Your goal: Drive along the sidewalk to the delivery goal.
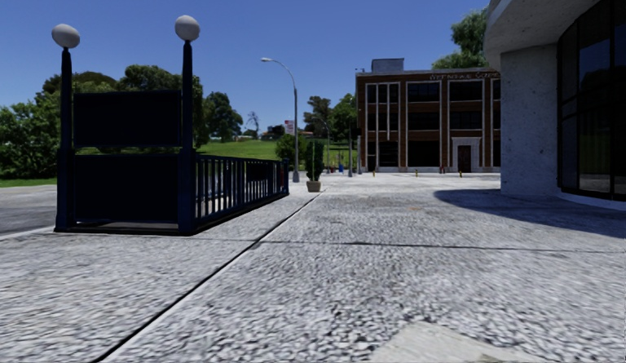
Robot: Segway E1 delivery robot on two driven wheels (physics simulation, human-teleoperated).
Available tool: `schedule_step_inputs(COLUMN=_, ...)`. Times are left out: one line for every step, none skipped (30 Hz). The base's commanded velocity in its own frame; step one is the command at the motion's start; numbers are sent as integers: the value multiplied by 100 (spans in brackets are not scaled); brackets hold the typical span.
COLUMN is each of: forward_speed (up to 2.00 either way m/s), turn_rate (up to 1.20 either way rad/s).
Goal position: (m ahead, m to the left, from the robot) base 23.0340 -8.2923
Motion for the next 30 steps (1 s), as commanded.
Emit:
schedule_step_inputs(forward_speed=200, turn_rate=-26)
schedule_step_inputs(forward_speed=200, turn_rate=-26)
schedule_step_inputs(forward_speed=200, turn_rate=-26)
schedule_step_inputs(forward_speed=200, turn_rate=-26)
schedule_step_inputs(forward_speed=200, turn_rate=-26)
schedule_step_inputs(forward_speed=200, turn_rate=-26)
schedule_step_inputs(forward_speed=200, turn_rate=-26)
schedule_step_inputs(forward_speed=200, turn_rate=-26)
schedule_step_inputs(forward_speed=200, turn_rate=-26)
schedule_step_inputs(forward_speed=200, turn_rate=-27)
schedule_step_inputs(forward_speed=200, turn_rate=-27)
schedule_step_inputs(forward_speed=200, turn_rate=-27)
schedule_step_inputs(forward_speed=200, turn_rate=-27)
schedule_step_inputs(forward_speed=200, turn_rate=-27)
schedule_step_inputs(forward_speed=200, turn_rate=-27)
schedule_step_inputs(forward_speed=200, turn_rate=-27)
schedule_step_inputs(forward_speed=200, turn_rate=-27)
schedule_step_inputs(forward_speed=200, turn_rate=-28)
schedule_step_inputs(forward_speed=200, turn_rate=-28)
schedule_step_inputs(forward_speed=200, turn_rate=-29)
schedule_step_inputs(forward_speed=200, turn_rate=-29)
schedule_step_inputs(forward_speed=200, turn_rate=-29)
schedule_step_inputs(forward_speed=200, turn_rate=-29)
schedule_step_inputs(forward_speed=200, turn_rate=-29)
schedule_step_inputs(forward_speed=200, turn_rate=-29)
schedule_step_inputs(forward_speed=200, turn_rate=-29)
schedule_step_inputs(forward_speed=200, turn_rate=-29)
schedule_step_inputs(forward_speed=200, turn_rate=-29)
schedule_step_inputs(forward_speed=200, turn_rate=-29)
schedule_step_inputs(forward_speed=200, turn_rate=-29)
